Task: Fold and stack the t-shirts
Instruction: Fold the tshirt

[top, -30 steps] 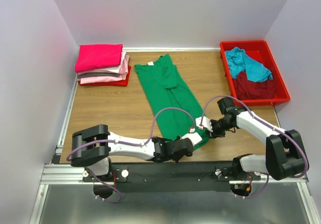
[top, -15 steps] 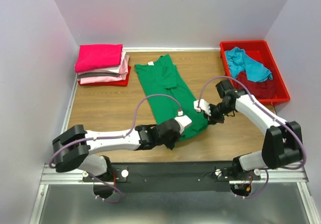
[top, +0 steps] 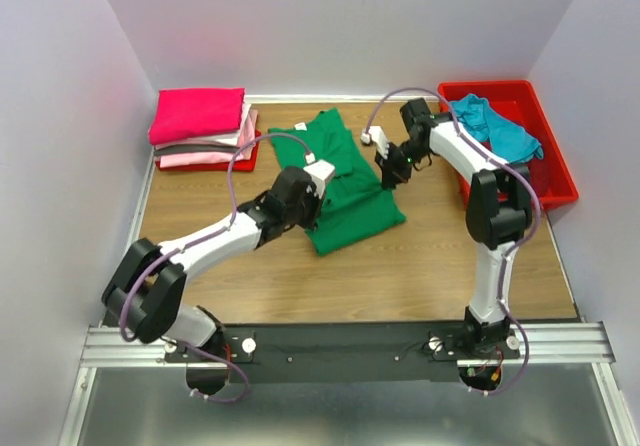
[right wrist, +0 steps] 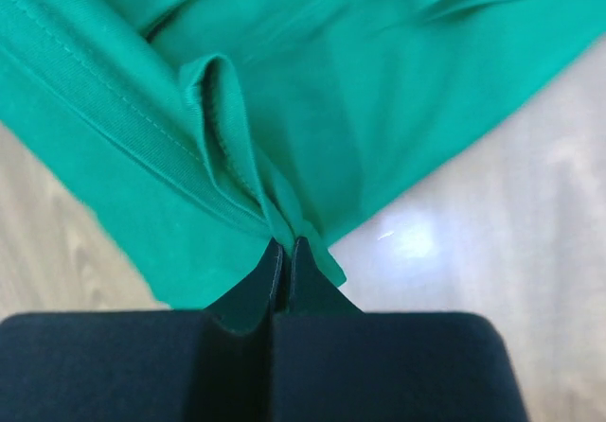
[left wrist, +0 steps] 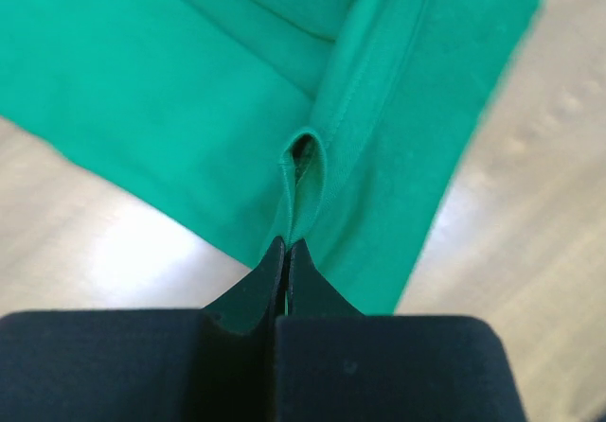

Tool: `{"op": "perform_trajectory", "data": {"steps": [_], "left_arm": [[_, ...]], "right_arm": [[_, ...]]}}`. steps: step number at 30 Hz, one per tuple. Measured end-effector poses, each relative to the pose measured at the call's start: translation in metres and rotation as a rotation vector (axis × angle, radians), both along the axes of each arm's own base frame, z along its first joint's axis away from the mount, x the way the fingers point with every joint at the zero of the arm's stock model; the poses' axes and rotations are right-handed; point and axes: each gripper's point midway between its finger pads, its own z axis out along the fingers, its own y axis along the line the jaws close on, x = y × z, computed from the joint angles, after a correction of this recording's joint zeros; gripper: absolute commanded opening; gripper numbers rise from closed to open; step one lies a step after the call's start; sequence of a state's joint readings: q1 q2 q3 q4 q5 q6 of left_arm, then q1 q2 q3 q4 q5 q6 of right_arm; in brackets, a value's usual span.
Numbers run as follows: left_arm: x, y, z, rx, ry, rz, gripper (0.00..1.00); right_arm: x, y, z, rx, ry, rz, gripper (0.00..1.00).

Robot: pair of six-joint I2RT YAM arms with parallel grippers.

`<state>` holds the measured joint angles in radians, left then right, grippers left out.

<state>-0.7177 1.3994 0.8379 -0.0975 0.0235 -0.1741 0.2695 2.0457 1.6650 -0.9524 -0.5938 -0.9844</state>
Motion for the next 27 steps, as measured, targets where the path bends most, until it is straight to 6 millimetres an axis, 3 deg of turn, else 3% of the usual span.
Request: {"op": "perform_trajectory", "data": {"steps": [5,9,15,27], "left_arm": [[0.052,0.015,-0.002,0.021,-0.011,0.054,0.0],[0.079,0.022,-0.011,0.042,-0.003,0.068,0.0],[0.091,0.03,-0.021,0.073,0.011,0.066,0.0],[0.11,0.036,-0.031,0.098,0.018,0.067,0.0]], "right_arm": [[0.052,0.018,-0.001,0.029,-0.009,-0.084,0.0],[0.069,0.026,-0.012,0.036,0.014,-0.129,0.0],[0.078,0.032,-0.02,0.043,0.041,-0.179,0.0],[0.097,0.038,-0.007,0.064,0.011,-0.254,0.0]]}}
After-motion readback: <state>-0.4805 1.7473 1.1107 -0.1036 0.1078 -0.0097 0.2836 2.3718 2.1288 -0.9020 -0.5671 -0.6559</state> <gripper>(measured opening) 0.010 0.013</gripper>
